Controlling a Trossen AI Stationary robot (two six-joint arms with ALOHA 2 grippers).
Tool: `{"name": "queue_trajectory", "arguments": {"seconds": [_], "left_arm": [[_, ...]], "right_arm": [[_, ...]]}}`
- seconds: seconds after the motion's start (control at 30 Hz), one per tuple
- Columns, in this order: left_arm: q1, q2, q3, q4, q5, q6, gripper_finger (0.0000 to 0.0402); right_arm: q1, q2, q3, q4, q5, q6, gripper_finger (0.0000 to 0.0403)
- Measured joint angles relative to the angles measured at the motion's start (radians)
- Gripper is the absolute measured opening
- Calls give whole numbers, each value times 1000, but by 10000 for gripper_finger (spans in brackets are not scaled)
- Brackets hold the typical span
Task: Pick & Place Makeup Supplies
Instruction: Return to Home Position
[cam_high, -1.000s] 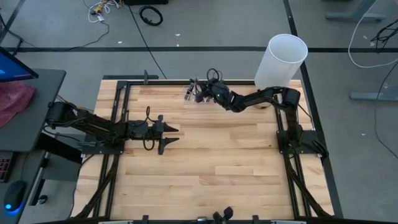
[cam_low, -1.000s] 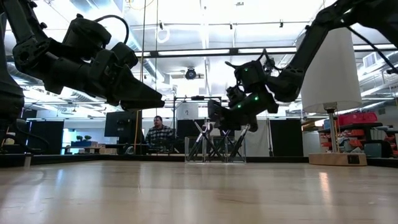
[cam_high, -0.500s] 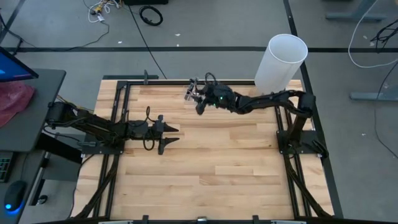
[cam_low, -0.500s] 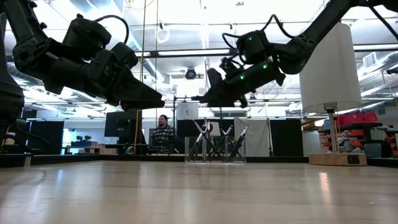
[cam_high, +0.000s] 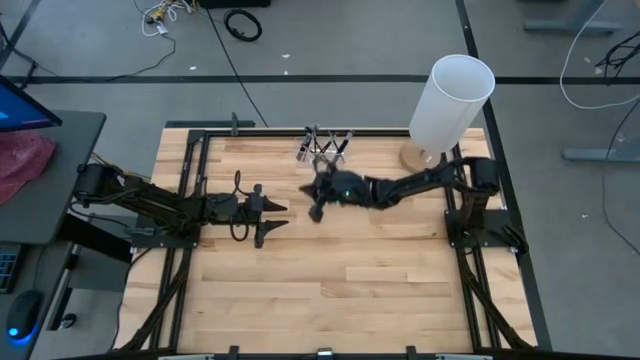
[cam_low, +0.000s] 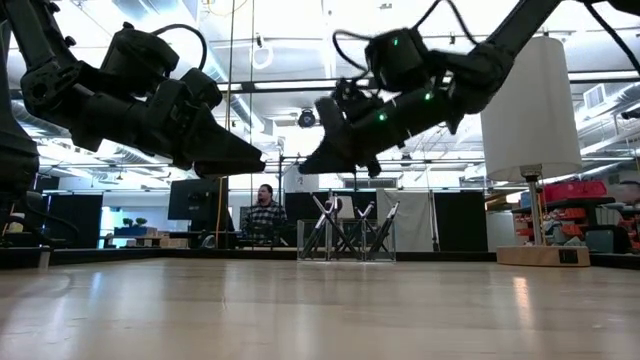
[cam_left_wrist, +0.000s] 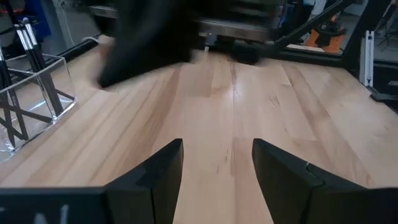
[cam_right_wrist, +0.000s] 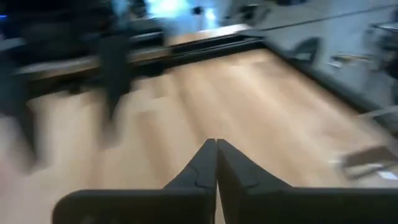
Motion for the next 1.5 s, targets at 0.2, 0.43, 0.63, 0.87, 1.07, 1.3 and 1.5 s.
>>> {"name": "queue_trajectory", "arguments": {"seconds": [0.2,0.43,0.63,0.87,1.07,1.3,1.5], "left_arm": [[-2,-45,0,33,72,-16,190],[6,-250,0,-88,105,42,129],[44,-470,-1,-270,100,70,65],[133,-696,0,-499,127,85,6],[195,-870,0,-631,159,88,10],[228,-1029,0,-772,157,83,5],[247,-1160,0,-896,146,86,8]], "right_arm": [[116,-48,-37,-7,-108,-6,5],[177,-333,-303,60,-178,39,2],[177,-682,-629,197,-177,152,2],[126,-1005,-857,210,-260,208,1],[80,-1195,-989,207,-359,228,0],[65,-1356,-1014,67,-358,228,0],[65,-1427,-1014,-60,-358,183,0]]}}
